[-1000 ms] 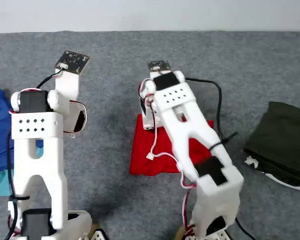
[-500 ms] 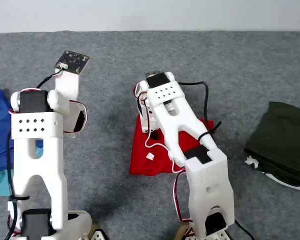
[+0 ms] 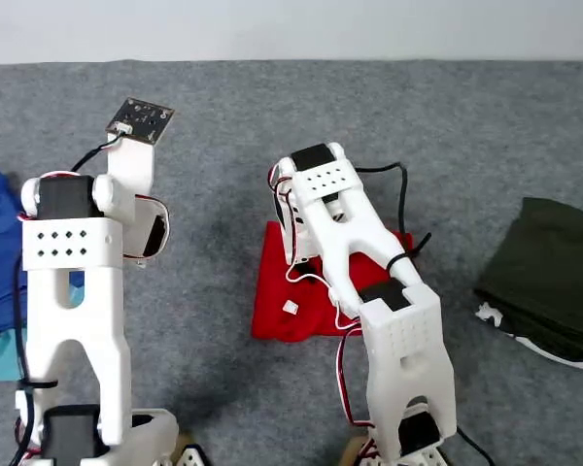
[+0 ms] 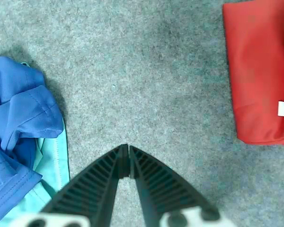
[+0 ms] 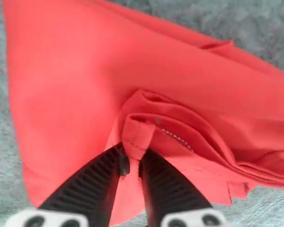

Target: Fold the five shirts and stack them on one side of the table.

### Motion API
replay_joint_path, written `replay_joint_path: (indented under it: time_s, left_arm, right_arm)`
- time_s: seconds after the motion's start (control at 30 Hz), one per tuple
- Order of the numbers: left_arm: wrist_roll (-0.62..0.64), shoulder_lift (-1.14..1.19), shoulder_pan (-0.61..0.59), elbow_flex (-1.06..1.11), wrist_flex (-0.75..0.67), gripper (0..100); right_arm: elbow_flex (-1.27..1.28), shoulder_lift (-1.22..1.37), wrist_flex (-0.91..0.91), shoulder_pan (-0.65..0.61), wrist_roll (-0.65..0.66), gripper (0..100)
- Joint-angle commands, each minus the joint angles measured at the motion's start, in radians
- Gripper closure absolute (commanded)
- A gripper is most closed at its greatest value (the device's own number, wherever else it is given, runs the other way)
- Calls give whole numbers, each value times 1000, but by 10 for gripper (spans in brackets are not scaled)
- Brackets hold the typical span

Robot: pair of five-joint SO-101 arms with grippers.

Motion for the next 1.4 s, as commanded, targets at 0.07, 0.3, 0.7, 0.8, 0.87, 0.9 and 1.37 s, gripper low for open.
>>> replay_joint_path:
  time_s: [0.07, 0.3, 0.7, 0.8, 0.87, 0.9, 1.37]
  left_arm:
    - [-8, -40, -5, -4, 21, 995]
    - [-11, -40, -5, -4, 21, 995]
    - [-12, -40, 3, -5, 21, 995]
    - [-12, -40, 3, -5, 21, 995]
    - [-12, -40, 5, -5, 20, 995]
    - [-12, -40, 5, -5, 20, 995]
    - [-43, -38, 5, -8, 3, 995]
  right_arm:
    - [-41, -156, 42, 45, 15, 990]
    - [178, -374, 42, 117, 63, 990]
    - [631, -611, -44, 251, 107, 928]
    - [657, -616, -36, 295, 104, 846]
    - [646, -622, -33, 325, 106, 825]
    - [628, -624, -19, 331, 106, 824]
    - [212, -486, -91, 90, 100, 824]
